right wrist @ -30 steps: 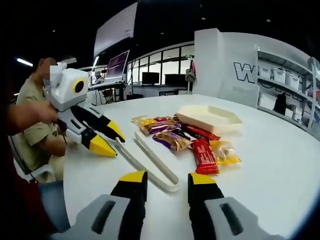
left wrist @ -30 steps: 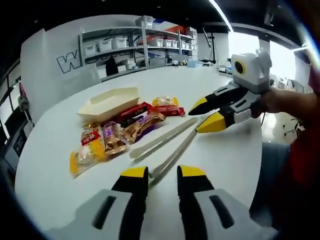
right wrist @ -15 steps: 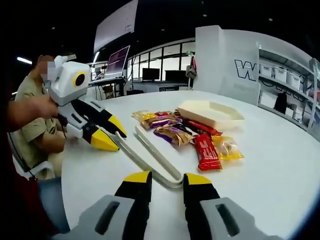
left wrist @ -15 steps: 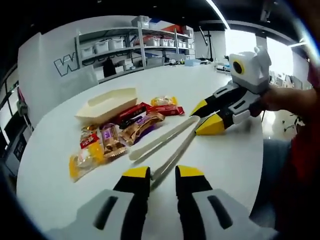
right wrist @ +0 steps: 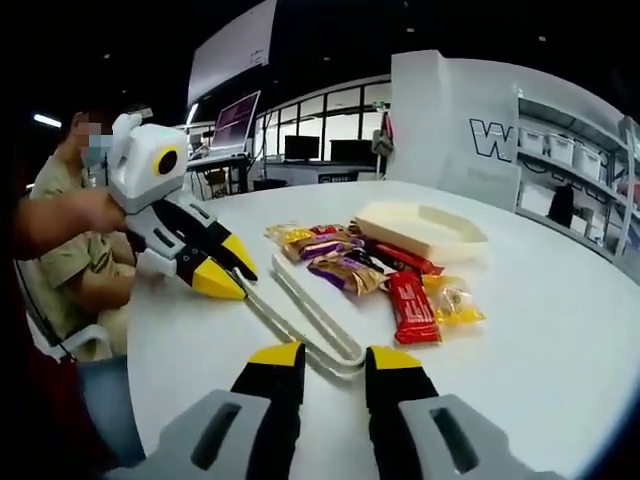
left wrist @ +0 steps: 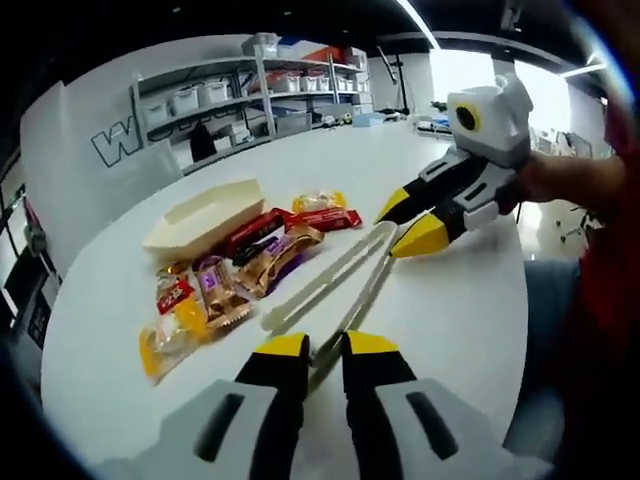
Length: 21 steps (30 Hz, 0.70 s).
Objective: Place the target food into the container with the food tongs after gripping and lifting it, then release it inside without dropping or visibly crushing the food.
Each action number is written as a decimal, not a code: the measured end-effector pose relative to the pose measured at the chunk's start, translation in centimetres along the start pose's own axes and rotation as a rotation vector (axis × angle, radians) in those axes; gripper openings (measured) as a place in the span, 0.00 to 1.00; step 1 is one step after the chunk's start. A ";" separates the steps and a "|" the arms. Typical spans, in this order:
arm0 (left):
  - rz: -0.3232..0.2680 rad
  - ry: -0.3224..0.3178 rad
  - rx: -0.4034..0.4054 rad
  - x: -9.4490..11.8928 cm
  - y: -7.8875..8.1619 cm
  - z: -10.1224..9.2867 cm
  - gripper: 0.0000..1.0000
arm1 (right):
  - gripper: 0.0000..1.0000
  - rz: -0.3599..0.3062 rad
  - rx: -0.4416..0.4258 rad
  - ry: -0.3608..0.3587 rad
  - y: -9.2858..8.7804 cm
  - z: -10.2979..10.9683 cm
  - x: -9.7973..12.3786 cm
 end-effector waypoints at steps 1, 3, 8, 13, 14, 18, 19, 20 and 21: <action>0.000 -0.001 -0.010 0.0 0.0 0.0 0.11 | 0.18 -0.006 0.001 0.001 0.1 0.0 0.1; 0.001 -0.004 -0.038 0.0 0.1 0.0 0.11 | 0.18 -0.020 -0.015 0.005 0.2 -0.1 0.1; 0.011 -0.016 -0.085 -0.1 0.2 -0.1 0.10 | 0.19 -0.055 -0.021 -0.001 1.0 -0.2 0.5; 0.018 -0.028 -0.126 -0.3 0.5 -0.1 0.10 | 0.19 -0.089 -0.071 -0.003 1.6 -0.6 0.6; 0.019 -0.032 -0.132 -0.3 0.5 -0.1 0.09 | 0.19 -0.093 -0.074 -0.004 1.7 -0.7 0.6; 0.017 -0.057 -0.170 -0.5 0.7 -0.4 0.08 | 0.15 -0.131 -0.076 -0.021 2.3 -1.0 0.9; 0.017 -0.064 -0.180 -0.5 0.7 -0.4 0.07 | 0.14 -0.133 -0.078 -0.024 2.4 -1.0 1.0; 0.017 -0.075 -0.194 -0.5 0.6 -0.4 0.06 | 0.12 -0.136 -0.075 -0.028 2.5 -1.1 1.0; 0.015 -0.083 -0.215 -0.5 0.6 -0.4 0.05 | 0.11 -0.142 -0.068 -0.032 2.6 -1.1 1.0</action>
Point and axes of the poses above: the point that each gripper's makers call its tool centre point, and the gripper's own axes: x roughly backward along the fingers, z roughly to its left, y roughly out of its top, the point moved 6 cm from there along x, roughly backward along the fingers, and after that the axes turned 13 degrees about x, right-handed, at the moved point
